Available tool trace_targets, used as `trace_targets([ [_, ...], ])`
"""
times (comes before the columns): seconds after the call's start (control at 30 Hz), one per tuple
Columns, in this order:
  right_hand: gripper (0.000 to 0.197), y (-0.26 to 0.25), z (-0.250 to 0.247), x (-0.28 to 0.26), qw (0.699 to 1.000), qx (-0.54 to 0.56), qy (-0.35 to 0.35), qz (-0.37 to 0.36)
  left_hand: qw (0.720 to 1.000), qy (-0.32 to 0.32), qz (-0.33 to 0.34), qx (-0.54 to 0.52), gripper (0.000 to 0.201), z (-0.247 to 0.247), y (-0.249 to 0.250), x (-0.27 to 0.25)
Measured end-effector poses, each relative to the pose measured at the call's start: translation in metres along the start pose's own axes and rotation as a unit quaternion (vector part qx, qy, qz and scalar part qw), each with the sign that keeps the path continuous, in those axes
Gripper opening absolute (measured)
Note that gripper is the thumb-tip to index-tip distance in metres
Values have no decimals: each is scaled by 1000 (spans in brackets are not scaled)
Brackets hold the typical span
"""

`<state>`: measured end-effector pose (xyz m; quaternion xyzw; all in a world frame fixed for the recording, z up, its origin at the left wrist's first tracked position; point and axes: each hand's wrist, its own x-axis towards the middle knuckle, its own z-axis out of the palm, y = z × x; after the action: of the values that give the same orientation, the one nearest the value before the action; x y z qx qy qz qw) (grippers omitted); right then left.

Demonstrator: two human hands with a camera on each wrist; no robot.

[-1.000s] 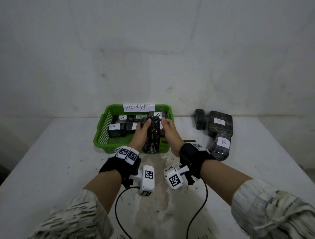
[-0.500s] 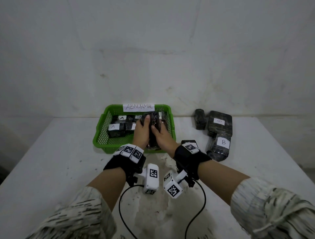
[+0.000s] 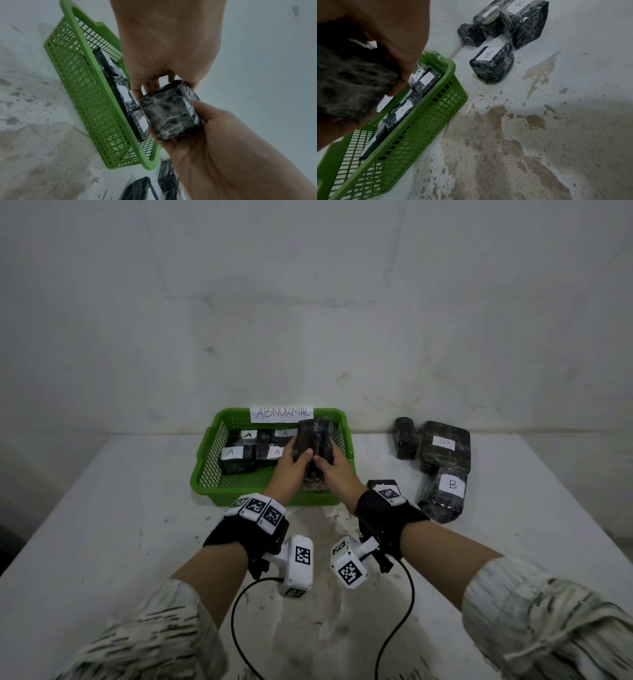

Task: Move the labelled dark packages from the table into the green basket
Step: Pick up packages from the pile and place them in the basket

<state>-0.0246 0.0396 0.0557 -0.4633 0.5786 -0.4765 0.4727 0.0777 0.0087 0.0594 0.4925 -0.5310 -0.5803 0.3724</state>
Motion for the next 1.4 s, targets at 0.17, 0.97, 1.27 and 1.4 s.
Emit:
trace_targets([
  [0.17, 58, -1, -9, -4, 998, 6, -63, 17, 999, 16, -27, -8, 50, -8, -4, 3],
  [0.97, 36, 0, -20, 5, 997, 51, -32, 43, 996, -25, -53, -72, 50, -18, 5, 2],
  [1.27, 47, -5, -23, 3, 998, 22, -43, 34, 993, -30, -58, -100, 44, -21, 9, -1],
  [1.4, 57, -7, -23, 2, 999, 12, -38, 27, 992, -52, -64, -97, 44, -22, 11, -1],
])
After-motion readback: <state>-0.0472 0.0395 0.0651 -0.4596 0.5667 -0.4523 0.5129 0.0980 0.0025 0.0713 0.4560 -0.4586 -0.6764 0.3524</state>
